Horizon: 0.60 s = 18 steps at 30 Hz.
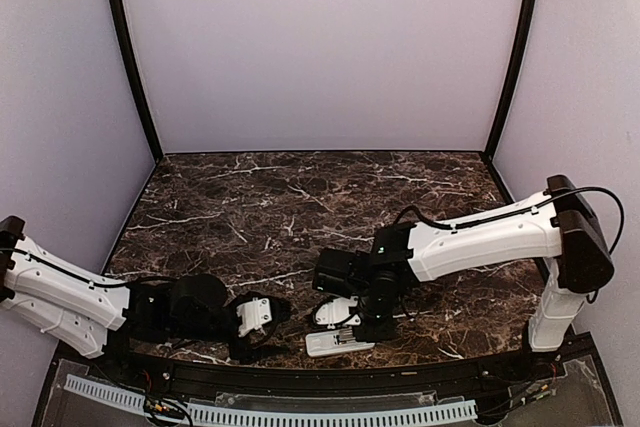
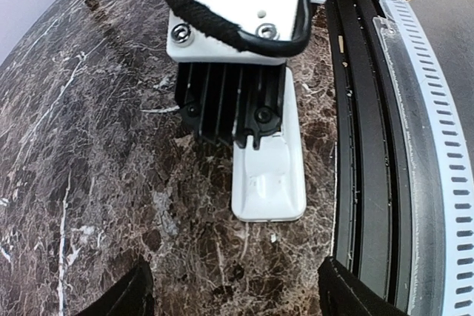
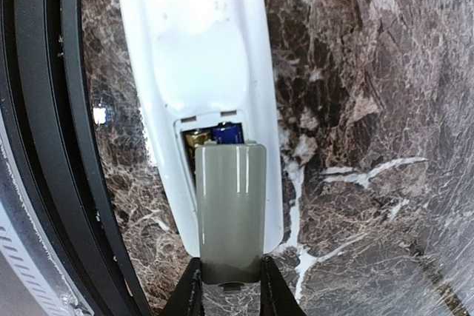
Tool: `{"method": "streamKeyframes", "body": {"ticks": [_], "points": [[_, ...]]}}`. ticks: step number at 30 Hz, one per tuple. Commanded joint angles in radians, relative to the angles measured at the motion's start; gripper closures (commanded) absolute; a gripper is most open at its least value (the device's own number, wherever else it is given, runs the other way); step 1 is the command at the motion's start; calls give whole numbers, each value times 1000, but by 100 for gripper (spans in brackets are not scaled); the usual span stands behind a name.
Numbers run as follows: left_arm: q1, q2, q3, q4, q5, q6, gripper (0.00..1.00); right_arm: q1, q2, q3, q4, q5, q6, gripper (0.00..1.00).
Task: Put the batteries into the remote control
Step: Place the battery cover on the remote control without the battery cover.
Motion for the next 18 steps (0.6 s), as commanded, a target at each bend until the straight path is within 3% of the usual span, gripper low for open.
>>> {"method": "streamKeyframes", "body": {"ticks": [1, 18], "points": [[-4, -16, -32, 40, -68, -18, 24, 15, 13, 59, -31, 32, -11, 82], [-4, -87, -66, 49, -105, -20, 23, 31, 45, 64, -27, 39, -83, 83]]}}
